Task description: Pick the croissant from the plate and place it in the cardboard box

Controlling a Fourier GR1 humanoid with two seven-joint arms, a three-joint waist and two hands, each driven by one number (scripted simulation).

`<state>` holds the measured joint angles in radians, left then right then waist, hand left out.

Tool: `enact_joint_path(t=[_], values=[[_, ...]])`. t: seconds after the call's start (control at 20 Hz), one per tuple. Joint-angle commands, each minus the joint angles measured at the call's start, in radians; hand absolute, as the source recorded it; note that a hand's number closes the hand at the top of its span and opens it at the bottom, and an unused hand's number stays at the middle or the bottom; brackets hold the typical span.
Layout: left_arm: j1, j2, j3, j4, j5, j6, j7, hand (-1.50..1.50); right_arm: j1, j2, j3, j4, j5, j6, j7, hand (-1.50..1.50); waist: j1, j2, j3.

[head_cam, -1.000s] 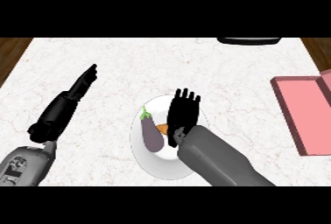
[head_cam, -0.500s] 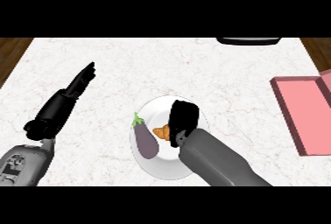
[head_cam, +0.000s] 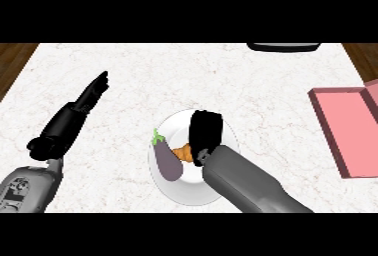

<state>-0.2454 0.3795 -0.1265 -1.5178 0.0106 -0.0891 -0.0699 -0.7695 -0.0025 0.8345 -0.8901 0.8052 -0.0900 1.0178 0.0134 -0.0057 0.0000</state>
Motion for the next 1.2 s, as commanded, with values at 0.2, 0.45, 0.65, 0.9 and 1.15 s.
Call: enact_joint_path(t=[0.2, 0.45, 0.65, 0.9, 1.15], values=[[-0.019, -0.016, 0.001, 0.007, -0.013, -0.009, -0.006, 0.00, -0.177, -0.210, -0.309, 0.153, -0.132, -0.098, -0.327, 1.50, 0.012, 0.022, 0.002], [-0.003, -0.032, -0.014, -0.045, -0.023, -0.006, 0.022, 0.00, -0.235, -0.282, -0.382, 0.338, -0.118, -0.208, -0.530, 1.50, 0.029, 0.019, 0.002], [0.006, -0.022, 0.015, -0.015, -0.020, -0.024, 0.003, 0.00, -0.360, -0.263, -0.351, 0.379, -0.021, -0.185, -0.457, 1.50, 0.012, 0.011, 0.000], [0.016, -0.028, 0.009, -0.031, -0.054, -0.008, 0.020, 0.00, -0.375, -0.303, -0.401, 0.303, 0.007, -0.267, -0.338, 1.50, -0.008, 0.002, 0.000], [0.018, -0.001, 0.043, -0.015, -0.020, -0.046, 0.010, 0.00, -0.421, -0.373, -0.492, 0.292, 0.014, -0.382, -0.158, 1.50, -0.021, -0.002, 0.000]])
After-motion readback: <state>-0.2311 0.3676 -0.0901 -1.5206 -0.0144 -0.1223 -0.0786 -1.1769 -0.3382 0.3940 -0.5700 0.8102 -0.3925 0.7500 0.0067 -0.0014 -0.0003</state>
